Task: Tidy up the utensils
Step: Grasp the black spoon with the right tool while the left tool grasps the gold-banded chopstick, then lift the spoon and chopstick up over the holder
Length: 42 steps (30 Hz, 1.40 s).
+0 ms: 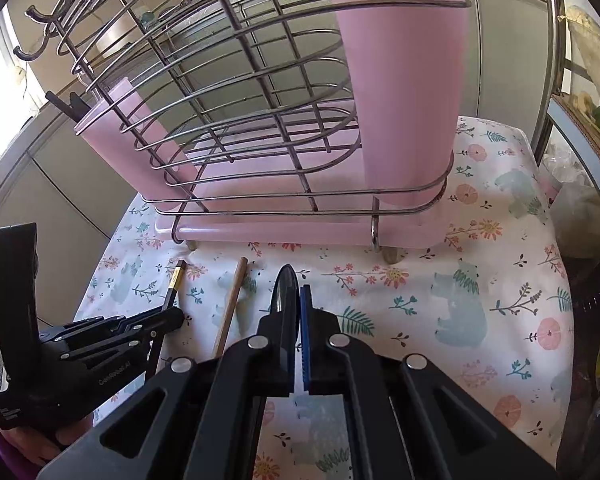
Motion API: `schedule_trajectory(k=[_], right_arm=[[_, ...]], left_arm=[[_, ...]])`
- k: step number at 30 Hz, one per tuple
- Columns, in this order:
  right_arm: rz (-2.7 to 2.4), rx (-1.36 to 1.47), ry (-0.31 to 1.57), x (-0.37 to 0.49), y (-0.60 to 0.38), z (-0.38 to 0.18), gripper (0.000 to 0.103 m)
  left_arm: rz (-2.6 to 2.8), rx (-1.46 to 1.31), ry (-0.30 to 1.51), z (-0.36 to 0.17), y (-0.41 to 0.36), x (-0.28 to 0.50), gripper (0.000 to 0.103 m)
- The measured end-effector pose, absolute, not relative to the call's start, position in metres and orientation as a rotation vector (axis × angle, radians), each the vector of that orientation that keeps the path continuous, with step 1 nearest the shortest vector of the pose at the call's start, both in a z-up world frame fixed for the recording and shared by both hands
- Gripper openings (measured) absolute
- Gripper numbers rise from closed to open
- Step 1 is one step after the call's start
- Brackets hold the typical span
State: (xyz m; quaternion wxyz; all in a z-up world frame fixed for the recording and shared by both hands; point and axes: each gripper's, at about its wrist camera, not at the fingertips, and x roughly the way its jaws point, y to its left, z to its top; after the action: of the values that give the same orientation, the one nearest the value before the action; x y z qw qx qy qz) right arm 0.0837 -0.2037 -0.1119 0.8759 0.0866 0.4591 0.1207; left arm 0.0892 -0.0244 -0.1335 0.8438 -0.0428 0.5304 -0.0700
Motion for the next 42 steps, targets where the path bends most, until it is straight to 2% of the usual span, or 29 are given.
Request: schedule_trajectory(k=[10, 21, 33, 42], right_arm=[[0.256, 0.183, 0.917, 0.075, -0.206, -0.101, 0.002], [0.263, 0.208, 0.798, 0.057, -0.218, -0.066, 0.002], [0.287, 0.201, 0.541, 0.032, -0.231, 0.018, 0.002], [0.243, 0.162, 0.275, 0.036, -0.248, 0.109, 0.002]], left_arm=[[-0.177, -0.116, 1.088, -0.124, -0.022, 0.08, 0.008], [-0.245, -0.214, 0.844, -0.063, 0.009, 0.059, 0.005], [-0.338, -0.306, 0.531, 0.027, 0.022, 0.036, 0.005], [-0.34, -0.261, 0.299, 0.117, 0.024, 0.035, 0.005]])
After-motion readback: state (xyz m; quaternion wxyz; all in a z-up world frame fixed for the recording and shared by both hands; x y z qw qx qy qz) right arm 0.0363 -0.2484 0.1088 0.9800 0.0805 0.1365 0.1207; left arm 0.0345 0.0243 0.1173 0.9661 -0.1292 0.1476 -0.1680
